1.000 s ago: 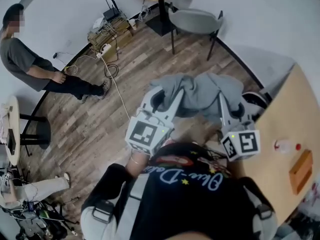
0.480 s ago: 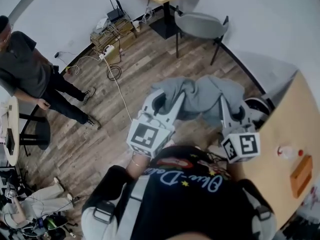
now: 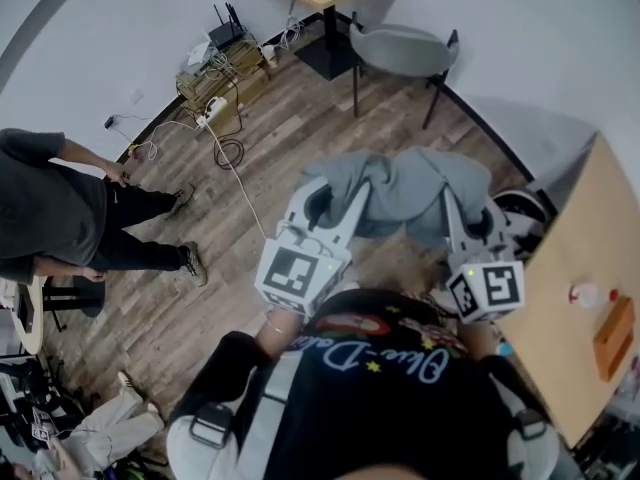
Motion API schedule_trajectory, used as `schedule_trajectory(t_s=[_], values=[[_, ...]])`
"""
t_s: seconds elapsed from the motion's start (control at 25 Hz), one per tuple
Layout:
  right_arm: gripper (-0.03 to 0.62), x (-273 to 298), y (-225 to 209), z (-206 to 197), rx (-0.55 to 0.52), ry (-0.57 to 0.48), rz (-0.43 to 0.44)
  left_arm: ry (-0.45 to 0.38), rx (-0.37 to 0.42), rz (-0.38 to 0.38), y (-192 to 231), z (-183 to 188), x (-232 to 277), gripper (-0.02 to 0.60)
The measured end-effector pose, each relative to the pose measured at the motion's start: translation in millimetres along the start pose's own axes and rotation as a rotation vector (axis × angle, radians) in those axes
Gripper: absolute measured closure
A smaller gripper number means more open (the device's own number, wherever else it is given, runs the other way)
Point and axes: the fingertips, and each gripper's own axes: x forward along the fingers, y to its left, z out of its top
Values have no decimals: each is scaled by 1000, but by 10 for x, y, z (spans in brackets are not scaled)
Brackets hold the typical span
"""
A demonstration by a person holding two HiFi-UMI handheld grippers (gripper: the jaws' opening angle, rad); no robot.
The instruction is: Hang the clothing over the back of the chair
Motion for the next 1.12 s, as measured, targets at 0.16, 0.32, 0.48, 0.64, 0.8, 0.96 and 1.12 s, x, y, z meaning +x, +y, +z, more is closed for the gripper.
schedule_trajectory(t_s=[0.16,0.32,0.48,0.64,0.8,0.96,1.12], values=[[523,81,10,7,-10,11,-19,-4,-23,-6,110,-25,59,485],[523,197,-96,30,-8,22,-32,5,-40,-11,209,-10,202,485],[523,335,-244,6,-8,16,-23,13,-40,0,243,-44,358,485],[523,572,-382,36,-5,-5,3,18,-17,24,363,-15,551,485],[523,822,-572,78,-5,-13,19,12,17,46,510,52,819,485],[523,1025,-798,130,-28,-21,23,9,24,48,564,103,1117,485],[523,1162,-984,120,-50,-11,31,35,25,44,593,37,1342,485]])
